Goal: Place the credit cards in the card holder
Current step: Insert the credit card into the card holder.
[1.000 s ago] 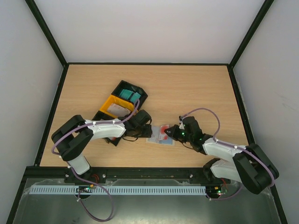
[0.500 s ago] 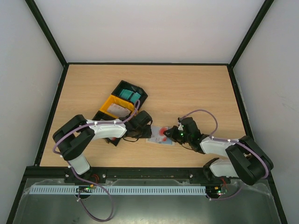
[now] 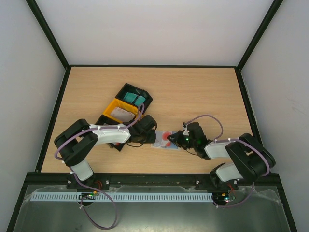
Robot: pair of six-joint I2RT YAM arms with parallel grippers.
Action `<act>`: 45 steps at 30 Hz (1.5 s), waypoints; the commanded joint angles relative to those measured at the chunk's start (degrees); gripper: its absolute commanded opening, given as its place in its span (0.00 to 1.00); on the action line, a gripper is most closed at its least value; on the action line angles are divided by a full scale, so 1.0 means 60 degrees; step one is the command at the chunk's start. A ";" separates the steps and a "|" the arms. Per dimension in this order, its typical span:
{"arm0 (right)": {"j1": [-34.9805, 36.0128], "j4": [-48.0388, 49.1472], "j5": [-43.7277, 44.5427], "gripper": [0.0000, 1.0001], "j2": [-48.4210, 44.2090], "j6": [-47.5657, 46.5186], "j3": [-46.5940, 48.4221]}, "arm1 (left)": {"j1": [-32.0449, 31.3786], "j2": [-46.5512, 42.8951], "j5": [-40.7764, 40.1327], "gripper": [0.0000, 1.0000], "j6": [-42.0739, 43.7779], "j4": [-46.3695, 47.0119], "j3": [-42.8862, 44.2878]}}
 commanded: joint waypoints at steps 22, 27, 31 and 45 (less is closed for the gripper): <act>0.0324 -0.1545 0.1445 0.02 -0.0472 0.0524 -0.0207 | -0.0107 0.0248 -0.0063 0.28 -0.0067 -0.0206 -0.0445; 0.0372 -0.0229 0.0446 0.02 0.0692 0.0496 -0.0107 | -0.0113 0.0282 0.0036 0.27 -0.0038 -0.0130 -0.0425; 0.0551 0.0436 0.0080 0.02 0.1326 0.0544 -0.0021 | -0.0118 0.0309 0.0053 0.27 -0.0035 -0.0125 -0.0415; 0.0887 -0.0699 0.0577 0.02 0.1160 0.0005 0.0194 | -0.0116 0.0368 -0.0188 0.27 -0.0064 -0.0171 -0.0408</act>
